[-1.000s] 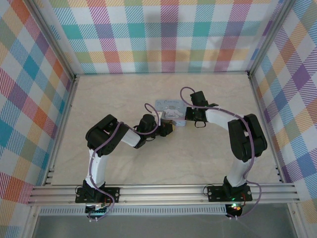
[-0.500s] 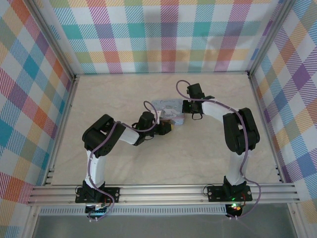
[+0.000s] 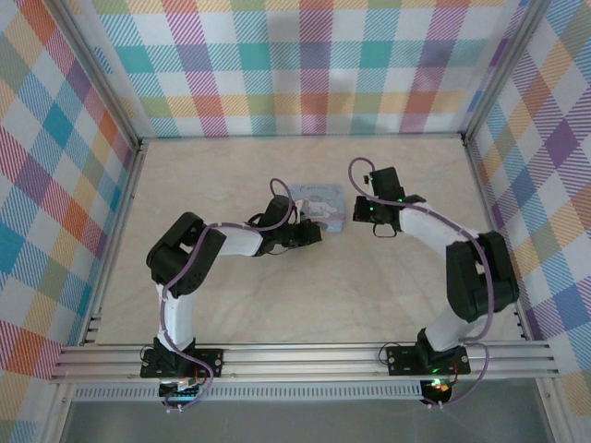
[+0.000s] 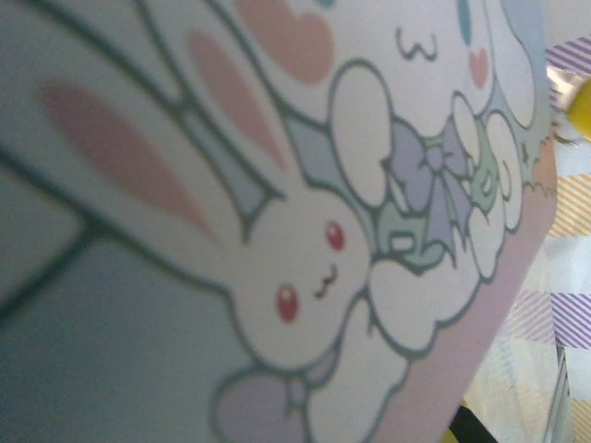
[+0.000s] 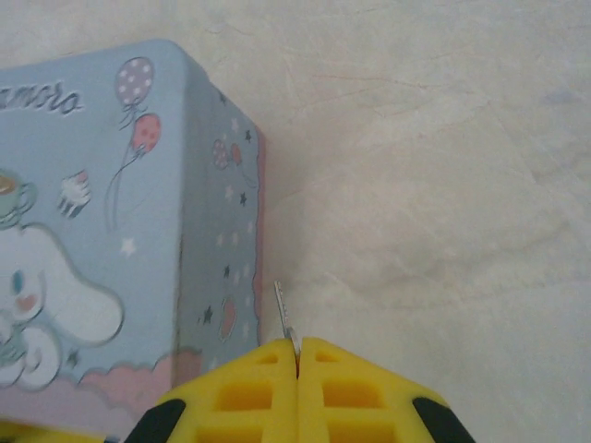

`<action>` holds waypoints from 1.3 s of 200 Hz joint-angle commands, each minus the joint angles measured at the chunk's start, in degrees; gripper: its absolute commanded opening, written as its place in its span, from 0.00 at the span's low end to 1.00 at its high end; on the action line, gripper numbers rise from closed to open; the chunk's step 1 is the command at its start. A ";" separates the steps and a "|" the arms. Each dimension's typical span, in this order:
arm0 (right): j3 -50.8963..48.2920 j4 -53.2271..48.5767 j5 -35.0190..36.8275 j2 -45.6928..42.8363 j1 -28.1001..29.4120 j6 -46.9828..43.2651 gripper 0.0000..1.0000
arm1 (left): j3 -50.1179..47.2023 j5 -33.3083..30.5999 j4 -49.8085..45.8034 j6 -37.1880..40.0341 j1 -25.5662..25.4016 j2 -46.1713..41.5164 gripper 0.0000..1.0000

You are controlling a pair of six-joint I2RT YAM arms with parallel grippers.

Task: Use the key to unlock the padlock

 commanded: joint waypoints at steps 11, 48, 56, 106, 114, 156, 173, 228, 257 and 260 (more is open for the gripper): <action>-7.16 5.01 -6.82 -8.49 -0.51 4.00 0.00 | 2.31 1.17 -10.09 -4.13 0.28 -2.09 0.08; -16.71 11.74 -14.49 -21.45 -0.89 8.19 0.00 | 4.82 1.96 -11.64 -6.70 0.28 -2.50 0.09; -18.33 12.80 -16.00 -24.14 -0.93 9.09 0.00 | 5.14 2.20 -11.54 -7.18 0.28 -2.56 0.09; -24.07 17.14 -24.42 -38.27 -0.99 13.98 0.00 | 7.19 3.79 -11.07 -10.92 0.28 -2.72 0.09; -24.91 17.95 -25.22 -39.89 -1.01 15.13 0.00 | 7.54 3.90 -11.15 -11.17 0.28 -2.90 0.09; -31.00 26.80 -27.17 -44.35 -0.95 23.18 0.00 | 9.56 4.24 -12.62 -11.44 0.28 -3.81 0.09; -34.00 30.73 -26.25 -45.06 -0.94 27.15 0.00 | 10.11 5.10 -11.88 -12.03 0.28 -3.72 0.10; -40.67 39.68 -21.93 -41.54 -0.96 33.99 0.00 | 9.86 6.09 -9.49 -14.35 0.28 -3.74 0.10; -43.29 47.58 -21.11 -35.31 -0.30 36.95 0.00 | 9.68 5.92 -9.23 -14.41 0.29 -4.56 0.10; -43.44 48.18 -20.97 -34.69 -0.18 37.10 0.00 | 9.68 5.93 -9.20 -14.46 0.28 -4.62 0.10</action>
